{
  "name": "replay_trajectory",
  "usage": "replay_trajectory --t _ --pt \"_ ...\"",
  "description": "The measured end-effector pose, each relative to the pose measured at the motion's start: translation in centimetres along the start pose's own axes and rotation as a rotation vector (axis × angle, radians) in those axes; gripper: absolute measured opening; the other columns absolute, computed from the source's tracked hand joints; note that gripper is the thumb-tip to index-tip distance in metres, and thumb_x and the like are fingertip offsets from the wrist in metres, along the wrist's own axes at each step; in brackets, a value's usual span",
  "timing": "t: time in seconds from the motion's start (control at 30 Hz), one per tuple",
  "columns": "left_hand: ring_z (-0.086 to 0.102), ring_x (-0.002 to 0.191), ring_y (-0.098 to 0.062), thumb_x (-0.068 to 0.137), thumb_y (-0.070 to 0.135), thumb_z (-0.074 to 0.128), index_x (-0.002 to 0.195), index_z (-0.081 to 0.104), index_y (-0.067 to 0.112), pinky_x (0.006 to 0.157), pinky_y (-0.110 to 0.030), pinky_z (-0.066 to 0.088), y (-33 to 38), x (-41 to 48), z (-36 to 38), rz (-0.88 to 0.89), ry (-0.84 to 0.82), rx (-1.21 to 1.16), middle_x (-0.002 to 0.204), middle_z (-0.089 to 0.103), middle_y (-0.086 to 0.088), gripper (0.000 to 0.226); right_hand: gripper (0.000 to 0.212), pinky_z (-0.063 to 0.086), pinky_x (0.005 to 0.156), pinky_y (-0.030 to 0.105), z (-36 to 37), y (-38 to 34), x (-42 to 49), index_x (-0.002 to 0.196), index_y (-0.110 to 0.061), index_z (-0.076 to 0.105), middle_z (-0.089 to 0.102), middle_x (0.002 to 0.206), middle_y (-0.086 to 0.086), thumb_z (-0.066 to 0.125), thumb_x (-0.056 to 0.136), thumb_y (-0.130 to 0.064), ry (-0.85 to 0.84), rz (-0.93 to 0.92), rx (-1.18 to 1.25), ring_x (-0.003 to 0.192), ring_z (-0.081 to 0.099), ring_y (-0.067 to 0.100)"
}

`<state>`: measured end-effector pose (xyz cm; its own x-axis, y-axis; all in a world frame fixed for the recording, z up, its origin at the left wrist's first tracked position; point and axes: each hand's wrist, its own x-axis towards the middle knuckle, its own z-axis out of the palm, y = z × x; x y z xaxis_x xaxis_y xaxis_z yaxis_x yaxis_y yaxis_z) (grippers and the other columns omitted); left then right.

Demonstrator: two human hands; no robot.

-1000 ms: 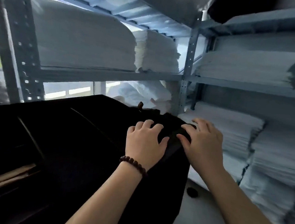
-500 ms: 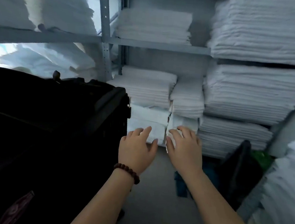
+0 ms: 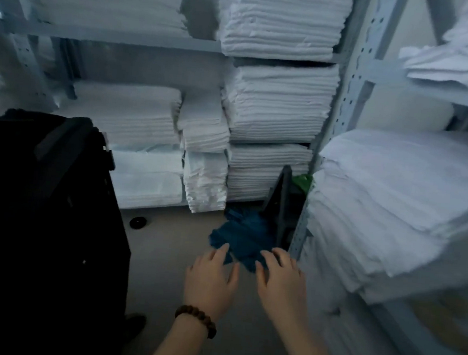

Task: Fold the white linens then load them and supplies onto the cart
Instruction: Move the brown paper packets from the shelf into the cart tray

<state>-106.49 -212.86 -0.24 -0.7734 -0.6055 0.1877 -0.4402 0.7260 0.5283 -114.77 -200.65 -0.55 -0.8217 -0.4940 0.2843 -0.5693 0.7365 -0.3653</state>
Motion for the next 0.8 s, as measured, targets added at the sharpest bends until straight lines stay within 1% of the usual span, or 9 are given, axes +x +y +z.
replay_trajectory --t 0.1,0.23,0.4,0.53,0.6,0.67,0.8 --pt "0.047 0.120 -0.012 0.095 0.053 0.040 0.145 0.035 0.031 0.099 -0.033 0.043 2.7 -1.4 2.3 0.077 -0.073 0.009 0.136 0.050 0.009 0.054 0.038 0.037 0.099 0.032 -2.0 3.4 -2.6 0.132 -0.028 0.053 0.046 0.138 -0.006 0.039 0.099 -0.041 0.012 0.102 -0.040 0.127 0.043 0.015" --pt "0.045 0.124 -0.012 0.094 0.055 0.040 0.145 0.035 0.032 0.101 -0.037 0.042 6.6 -3.5 4.7 0.192 -0.161 -0.018 0.139 0.047 0.010 0.056 0.035 0.040 0.096 0.033 -5.1 7.3 -5.8 0.128 -0.023 0.056 0.051 0.132 -0.001 0.041 0.099 -0.036 0.059 0.193 -0.047 0.121 0.046 0.019" --pt "0.046 0.122 -0.013 0.093 0.055 0.041 0.143 0.036 0.033 0.100 -0.036 0.043 11.8 -6.1 7.5 0.317 -0.258 -0.054 0.138 0.047 0.010 0.055 0.031 0.039 0.093 0.032 -8.6 11.8 -9.6 0.123 -0.026 0.055 0.047 0.134 -0.001 0.043 0.096 -0.036 0.084 0.340 -0.114 0.119 0.047 0.020" --pt "0.047 0.119 -0.014 0.094 0.053 0.042 0.139 0.042 0.031 0.097 -0.032 0.043 16.2 -8.5 9.7 0.425 -0.303 -0.057 0.136 0.049 0.009 0.051 0.034 0.042 0.091 0.035 -11.1 15.7 -12.7 0.124 -0.021 0.056 0.051 0.126 0.003 0.044 0.097 -0.037 0.148 0.444 -0.097 0.116 0.050 0.022" --pt "0.048 0.118 -0.013 0.094 0.052 0.042 0.137 0.045 0.029 0.096 -0.031 0.044 18.5 -9.8 10.9 0.467 -0.327 -0.081 0.135 0.050 0.008 0.049 0.037 0.041 0.096 0.034 -12.3 17.8 -14.4 0.128 -0.023 0.054 0.046 0.134 0.001 0.039 0.099 -0.040 0.136 0.493 -0.122 0.121 0.046 0.020" --pt "0.046 0.122 -0.014 0.094 0.052 0.042 0.141 0.041 0.029 0.098 -0.031 0.043 20.8 -11.3 12.1 0.496 -0.367 -0.078 0.138 0.048 0.007 0.052 0.038 0.039 0.100 0.033 -13.4 19.9 -16.4 0.130 -0.024 0.053 0.043 0.139 0.000 0.038 0.099 -0.041 0.138 0.547 -0.108 0.125 0.042 0.019" --pt "0.045 0.124 -0.017 0.093 0.052 0.042 0.143 0.039 0.029 0.102 -0.035 0.041 25.0 -14.9 14.6 0.547 -0.428 -0.075 0.140 0.048 0.005 0.055 0.036 0.042 0.095 0.032 -15.8 23.9 -20.7 0.128 -0.024 0.054 0.044 0.137 0.002 0.041 0.098 -0.040 0.171 0.614 -0.122 0.123 0.045 0.020"
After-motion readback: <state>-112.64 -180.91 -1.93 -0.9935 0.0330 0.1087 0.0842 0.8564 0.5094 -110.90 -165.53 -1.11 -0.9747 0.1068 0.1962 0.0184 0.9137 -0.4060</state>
